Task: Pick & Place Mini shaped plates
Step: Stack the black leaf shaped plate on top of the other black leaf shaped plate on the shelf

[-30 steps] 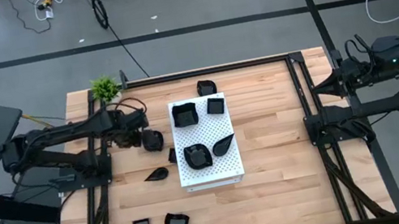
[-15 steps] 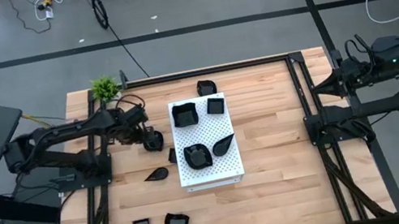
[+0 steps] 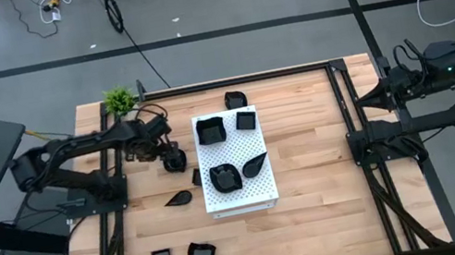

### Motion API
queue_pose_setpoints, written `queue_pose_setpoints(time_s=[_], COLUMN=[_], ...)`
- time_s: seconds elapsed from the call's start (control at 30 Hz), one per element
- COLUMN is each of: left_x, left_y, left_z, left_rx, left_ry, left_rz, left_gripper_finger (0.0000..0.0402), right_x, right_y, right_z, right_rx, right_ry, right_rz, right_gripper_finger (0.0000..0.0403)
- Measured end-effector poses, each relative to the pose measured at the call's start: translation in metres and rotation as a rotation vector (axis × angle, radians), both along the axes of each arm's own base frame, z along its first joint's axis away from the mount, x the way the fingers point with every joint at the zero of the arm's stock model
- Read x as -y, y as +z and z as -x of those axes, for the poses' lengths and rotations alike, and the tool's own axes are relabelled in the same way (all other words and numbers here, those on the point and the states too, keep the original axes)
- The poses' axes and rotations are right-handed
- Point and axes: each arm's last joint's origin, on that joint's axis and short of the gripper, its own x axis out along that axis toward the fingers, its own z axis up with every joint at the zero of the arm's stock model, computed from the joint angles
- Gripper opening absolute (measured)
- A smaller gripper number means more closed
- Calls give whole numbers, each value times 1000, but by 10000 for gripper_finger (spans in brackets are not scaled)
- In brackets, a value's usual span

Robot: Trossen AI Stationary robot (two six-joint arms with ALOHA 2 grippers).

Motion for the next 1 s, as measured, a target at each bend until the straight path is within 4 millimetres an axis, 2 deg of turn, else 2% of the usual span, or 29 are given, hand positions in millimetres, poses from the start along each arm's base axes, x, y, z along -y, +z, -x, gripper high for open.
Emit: queue_pose_setpoints(time_s=[0.2,1.0], left_x=[-2,-6], left_y=[-5,-20], left_z=[-4,-13], left_rx=[11,-1], left_ry=[-11,-44], left_rz=[15,51], left_gripper_finger=[201,199], right_x=[0,0], right_y=[0,0], right_z=[0,0], right_rx=[0,0], right_ry=[0,0], right_rz=[0,-1], right_gripper_finger=[22,22])
